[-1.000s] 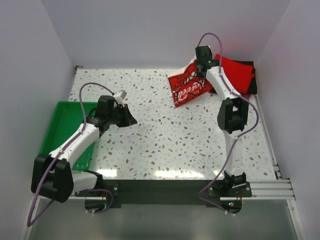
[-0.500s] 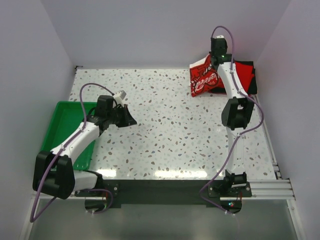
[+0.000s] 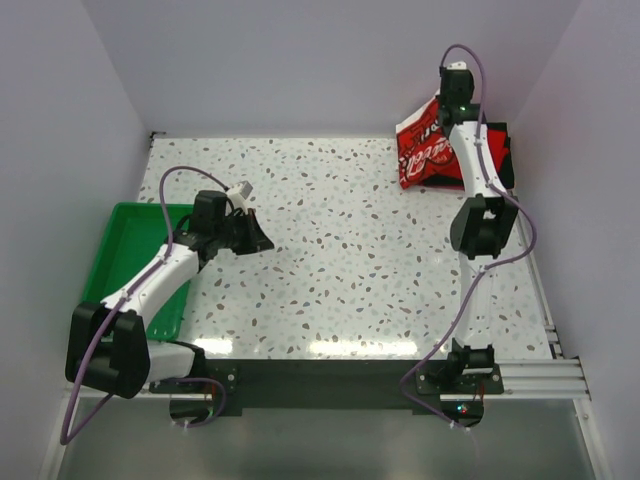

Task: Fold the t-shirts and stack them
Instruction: Neatly place the folded tshirt to the corner

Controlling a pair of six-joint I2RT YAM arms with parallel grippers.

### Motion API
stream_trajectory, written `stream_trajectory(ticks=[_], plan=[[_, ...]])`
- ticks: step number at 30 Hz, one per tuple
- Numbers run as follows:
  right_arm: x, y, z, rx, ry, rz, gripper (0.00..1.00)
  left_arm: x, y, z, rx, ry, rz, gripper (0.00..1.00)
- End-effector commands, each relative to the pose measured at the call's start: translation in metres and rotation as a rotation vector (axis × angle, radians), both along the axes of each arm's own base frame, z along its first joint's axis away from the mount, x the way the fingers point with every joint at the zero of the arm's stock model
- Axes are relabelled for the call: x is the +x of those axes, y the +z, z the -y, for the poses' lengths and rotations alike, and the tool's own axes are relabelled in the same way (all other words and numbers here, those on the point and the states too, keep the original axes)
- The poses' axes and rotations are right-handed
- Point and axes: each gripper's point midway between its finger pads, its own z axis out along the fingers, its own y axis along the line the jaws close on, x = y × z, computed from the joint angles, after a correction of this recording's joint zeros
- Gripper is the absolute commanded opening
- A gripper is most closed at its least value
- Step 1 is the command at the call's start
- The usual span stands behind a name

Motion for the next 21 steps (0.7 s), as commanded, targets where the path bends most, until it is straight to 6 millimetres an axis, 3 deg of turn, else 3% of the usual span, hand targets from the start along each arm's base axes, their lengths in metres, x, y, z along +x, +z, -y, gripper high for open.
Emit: stream_trajectory(ticks=[1,4,5,11,21], plan=[[-0.011,0.104,0.032,-0.044,-0.067,0.229,0.0,0.002,0.003,0.0,-0.009,-0.022,0.034,0.08],[-0.014,0.116,0.037,-0.036,-0.071,0.257,0.0,0.002,0.001,0.0,-0.008,-0.022,0.031,0.08],[-0.017,0.118,0.053,-0.034,-0.095,0.264,0.0,0.002,0.002,0.0,-0.009,-0.021,0.031,0.08],[-0.024,0.122,0.074,-0.018,-0.128,0.282,0.0,0.001,-0.001,0.0,-0.008,-0.022,0.022,0.08],[-0.02,0.089,0.094,0.015,-0.169,0.24,0.0,0.0,-0.004,0.0,-0.009,-0.025,0.016,0.08]])
